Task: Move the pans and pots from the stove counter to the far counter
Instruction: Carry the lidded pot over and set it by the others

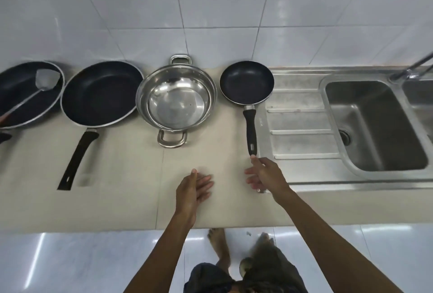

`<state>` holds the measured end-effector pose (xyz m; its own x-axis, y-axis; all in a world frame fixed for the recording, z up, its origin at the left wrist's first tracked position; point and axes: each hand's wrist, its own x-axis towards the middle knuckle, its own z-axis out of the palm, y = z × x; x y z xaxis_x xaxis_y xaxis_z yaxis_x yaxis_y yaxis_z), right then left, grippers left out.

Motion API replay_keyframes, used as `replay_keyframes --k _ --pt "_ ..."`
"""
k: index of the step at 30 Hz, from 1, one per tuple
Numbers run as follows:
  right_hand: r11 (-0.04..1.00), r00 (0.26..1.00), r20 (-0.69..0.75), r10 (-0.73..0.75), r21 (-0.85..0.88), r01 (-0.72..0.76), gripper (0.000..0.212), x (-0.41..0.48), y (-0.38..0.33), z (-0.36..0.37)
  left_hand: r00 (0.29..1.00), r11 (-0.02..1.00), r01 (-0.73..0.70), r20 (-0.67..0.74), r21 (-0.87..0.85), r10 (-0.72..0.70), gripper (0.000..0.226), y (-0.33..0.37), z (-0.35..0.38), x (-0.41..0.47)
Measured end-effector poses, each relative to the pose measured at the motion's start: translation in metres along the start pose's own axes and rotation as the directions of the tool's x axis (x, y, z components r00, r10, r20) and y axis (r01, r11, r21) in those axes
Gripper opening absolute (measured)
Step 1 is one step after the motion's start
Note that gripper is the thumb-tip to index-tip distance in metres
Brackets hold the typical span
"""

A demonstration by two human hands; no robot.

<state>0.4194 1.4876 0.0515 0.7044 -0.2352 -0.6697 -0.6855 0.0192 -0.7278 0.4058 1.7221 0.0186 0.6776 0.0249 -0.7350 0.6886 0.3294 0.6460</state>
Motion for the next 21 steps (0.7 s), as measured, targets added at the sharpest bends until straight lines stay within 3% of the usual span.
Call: replay_keyframes --k 4,8,11,13,15,17,21 --pt "0.999 0.999 0.025 -0.030 -0.041 0.031 0.037 -0.024 0.018 -0.018 1.000 0.997 -0.017 0.005 0.081 0.016 0.040 -0.019 0.022 -0.020" --pt "0.899 0.968 0.029 -0.248 -0.365 0.242 0.036 -0.049 0.043 -0.055 0.978 0.906 -0.204 0.039 0.370 0.204 0.023 -0.043 0.058 -0.044" --pt "0.786 0.918 0.055 -0.393 -0.499 0.366 0.041 -0.069 0.065 -0.100 0.913 0.682 -0.397 0.193 0.614 0.358 0.009 -0.072 0.094 -0.066" --pt "0.687 0.884 0.074 -0.462 -0.601 0.409 0.046 -0.085 0.085 -0.141 0.860 0.508 -0.501 0.338 0.701 0.382 0.023 -0.097 0.125 -0.084" --pt "0.568 0.838 0.070 -0.541 -0.704 0.426 0.048 -0.101 0.111 -0.190 0.772 0.250 -0.613 0.500 0.749 0.393 0.040 -0.129 0.161 -0.103" --pt "0.481 0.798 0.060 -0.600 -0.770 0.419 0.048 -0.117 0.135 -0.237 0.681 0.042 -0.686 0.620 0.727 0.389 0.049 -0.161 0.196 -0.124" --pt "0.411 0.762 -0.024 -0.647 -0.853 0.322 0.051 -0.146 0.181 -0.329 0.497 -0.306 -0.751 0.806 0.585 0.321 0.057 -0.218 0.273 -0.160"
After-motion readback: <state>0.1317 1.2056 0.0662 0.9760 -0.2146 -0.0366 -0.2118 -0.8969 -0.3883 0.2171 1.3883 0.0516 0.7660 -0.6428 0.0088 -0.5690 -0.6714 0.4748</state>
